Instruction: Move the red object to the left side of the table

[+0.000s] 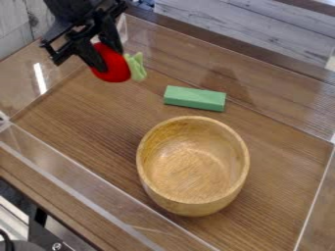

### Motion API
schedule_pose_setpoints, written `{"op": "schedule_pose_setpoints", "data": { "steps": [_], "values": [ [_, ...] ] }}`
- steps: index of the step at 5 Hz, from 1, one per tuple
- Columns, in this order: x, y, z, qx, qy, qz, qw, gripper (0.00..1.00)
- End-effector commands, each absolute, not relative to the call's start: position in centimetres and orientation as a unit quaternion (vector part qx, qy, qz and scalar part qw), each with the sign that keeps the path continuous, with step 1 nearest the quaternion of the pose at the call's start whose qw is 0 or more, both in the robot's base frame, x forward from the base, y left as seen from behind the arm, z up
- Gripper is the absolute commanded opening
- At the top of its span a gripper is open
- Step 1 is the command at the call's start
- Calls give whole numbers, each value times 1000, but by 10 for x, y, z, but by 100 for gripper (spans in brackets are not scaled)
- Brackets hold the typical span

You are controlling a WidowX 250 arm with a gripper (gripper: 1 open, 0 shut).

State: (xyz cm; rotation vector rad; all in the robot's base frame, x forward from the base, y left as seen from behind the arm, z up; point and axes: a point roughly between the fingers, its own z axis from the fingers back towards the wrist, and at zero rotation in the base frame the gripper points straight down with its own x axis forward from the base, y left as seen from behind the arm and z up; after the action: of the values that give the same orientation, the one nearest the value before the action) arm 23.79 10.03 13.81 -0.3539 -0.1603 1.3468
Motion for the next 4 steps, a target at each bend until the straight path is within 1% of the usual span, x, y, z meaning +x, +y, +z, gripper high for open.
{"op": "schedule_pose_setpoints", "data": {
  "steps": [1,4],
  "values": [
    [232,101,144,-159,-102,609,771,0],
    [224,99,145,-135,-135,630,753,0]
  ]
}}
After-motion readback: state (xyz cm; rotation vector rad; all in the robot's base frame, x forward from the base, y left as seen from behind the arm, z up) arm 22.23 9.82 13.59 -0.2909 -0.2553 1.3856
